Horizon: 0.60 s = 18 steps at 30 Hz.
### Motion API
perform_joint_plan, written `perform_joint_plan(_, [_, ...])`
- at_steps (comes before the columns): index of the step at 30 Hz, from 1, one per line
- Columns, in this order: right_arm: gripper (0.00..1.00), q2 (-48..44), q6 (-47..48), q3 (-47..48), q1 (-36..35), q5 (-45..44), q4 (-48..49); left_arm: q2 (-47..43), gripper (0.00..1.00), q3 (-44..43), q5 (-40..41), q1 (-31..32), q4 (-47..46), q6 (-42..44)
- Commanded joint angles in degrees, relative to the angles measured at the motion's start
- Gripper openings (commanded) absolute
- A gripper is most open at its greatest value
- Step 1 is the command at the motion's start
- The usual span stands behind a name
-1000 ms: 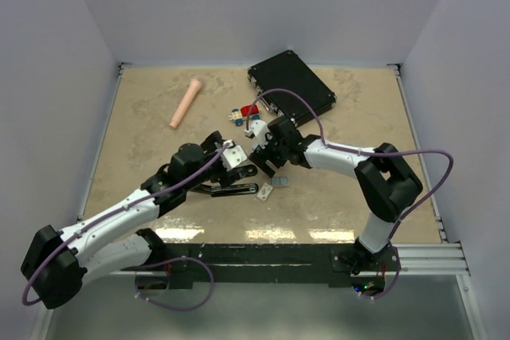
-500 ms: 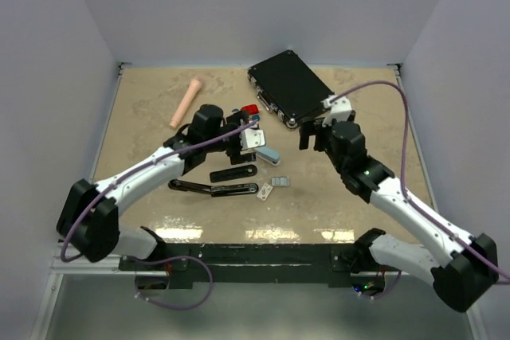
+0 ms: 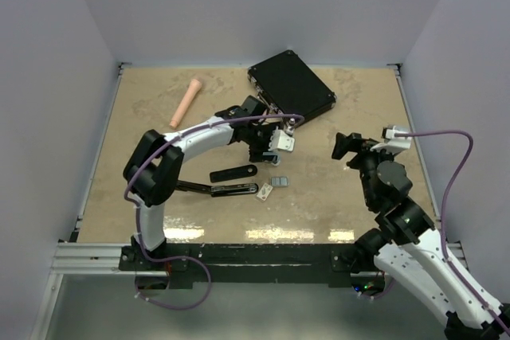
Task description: Load the staples into the stapler
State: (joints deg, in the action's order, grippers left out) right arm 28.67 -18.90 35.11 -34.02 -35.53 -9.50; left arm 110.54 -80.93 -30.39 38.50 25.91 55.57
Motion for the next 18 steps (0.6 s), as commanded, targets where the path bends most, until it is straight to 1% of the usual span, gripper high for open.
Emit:
perform_joint_plan(1, [0.98, -1.4, -1.1, -1.1, -0.2, 0.2, -0.7, 3.5, 0.75, -5.3, -0.9, 1.4, 3.3, 3.7])
perform_joint_plan(2, [0.98, -1.3, -1.1, -1.0, -0.1, 0.4, -0.4, 4.1, 0.7, -6.6, -0.7, 2.0, 3.6, 3.8])
perform_joint_plan(4, [0.98, -0.7, -0.5, -0.9, -0.1, 0.6, -0.3, 6.3, 0.68, -7.9, 0.2, 2.4, 5.0, 4.5])
perform_joint_plan(7, [0.98, 0.3, -0.4, -0.6, -0.1, 0.8, -0.3, 8.0, 0.62, -10.0, 0.9, 2.7, 7.0, 4.8])
perform_joint_plan(8, [0.98, 0.7, -0.2, -0.7, -0.1, 1.0, -0.2, 8.2, 0.55, -10.6, 0.9, 2.7, 7.4, 5.1])
perform_joint_plan(9, [0.98, 0.8, -0.1, -0.7, -0.2, 1.2, -0.1, 8.4, 0.54, -10.7, 1.0, 2.8, 7.9, 5.1])
perform_joint_plan(12, [0.98, 1.0, 0.3, -1.0, -0.1, 1.9, 0.8, 8.7, 0.4, -10.9, 1.2, 2.8, 9.3, 5.7])
perform_joint_plan(13, [0.98, 0.9, 0.4, -1.0, -0.1, 2.0, 1.1, 8.8, 0.4, -10.9, 1.2, 2.8, 9.8, 5.9])
perform_joint_plan(14, [0.98, 1.0, 0.5, -0.9, -0.2, 2.1, 1.3, 8.9, 0.31, -10.8, 1.4, 2.7, 10.5, 6.0])
perform_joint_plan(16, [0.98, 0.8, 1.0, -1.0, -0.1, 3.0, 2.0, 9.2, 0.23, -10.9, 1.4, 2.8, 11.1, 6.1])
perform_joint_plan(17, [0.98, 0.7, 1.1, -0.9, -0.2, 3.4, 2.5, 9.2, 0.16, -11.0, 1.4, 2.8, 11.4, 6.0])
perform_joint_plan(18, [0.98, 0.7, 1.9, -1.0, -0.1, 5.0, 2.9, 8.9, 0.12, -11.0, 1.0, 2.8, 11.4, 5.9])
